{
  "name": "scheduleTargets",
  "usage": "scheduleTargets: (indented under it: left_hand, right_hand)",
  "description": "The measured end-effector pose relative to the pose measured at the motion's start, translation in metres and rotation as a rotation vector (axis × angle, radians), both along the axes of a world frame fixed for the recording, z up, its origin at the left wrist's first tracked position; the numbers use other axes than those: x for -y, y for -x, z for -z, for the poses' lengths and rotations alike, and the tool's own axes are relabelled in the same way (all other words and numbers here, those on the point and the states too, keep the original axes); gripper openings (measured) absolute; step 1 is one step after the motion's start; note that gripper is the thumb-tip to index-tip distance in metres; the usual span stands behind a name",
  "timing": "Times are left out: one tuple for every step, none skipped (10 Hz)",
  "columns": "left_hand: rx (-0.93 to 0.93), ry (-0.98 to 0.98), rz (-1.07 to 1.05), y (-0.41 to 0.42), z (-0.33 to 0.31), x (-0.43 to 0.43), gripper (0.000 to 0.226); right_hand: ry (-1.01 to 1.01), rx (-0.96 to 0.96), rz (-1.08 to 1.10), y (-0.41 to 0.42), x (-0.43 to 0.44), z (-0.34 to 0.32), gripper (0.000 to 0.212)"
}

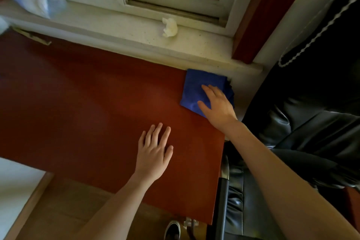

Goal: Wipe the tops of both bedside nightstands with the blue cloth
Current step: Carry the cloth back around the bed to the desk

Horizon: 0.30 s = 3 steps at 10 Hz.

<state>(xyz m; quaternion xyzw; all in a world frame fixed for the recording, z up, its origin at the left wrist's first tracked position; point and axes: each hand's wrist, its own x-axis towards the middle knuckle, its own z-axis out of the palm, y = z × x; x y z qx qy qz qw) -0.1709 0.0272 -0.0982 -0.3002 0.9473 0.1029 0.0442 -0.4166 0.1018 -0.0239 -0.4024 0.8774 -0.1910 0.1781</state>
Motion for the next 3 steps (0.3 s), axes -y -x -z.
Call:
scheduleTargets:
  left_hand:
    - [0.096, -0.21, -0.014, 0.005, -0.034, 0.007, 0.065]
    - [-0.117, -0.535, -0.184, 0.013, -0.111, 0.017, 0.065]
    - [-0.515, -0.509, -0.216, -0.007, -0.215, 0.022, 0.059]
  right_hand:
    - [0.167, -0.013, -0.042, -0.034, -0.033, -0.064, 0.055]
    - [0.35, -0.136, -0.072, -0.061, -0.068, -0.149, 0.045]
    - [0.622, -0.234, -0.067, -0.085, -0.124, -0.255, 0.037]
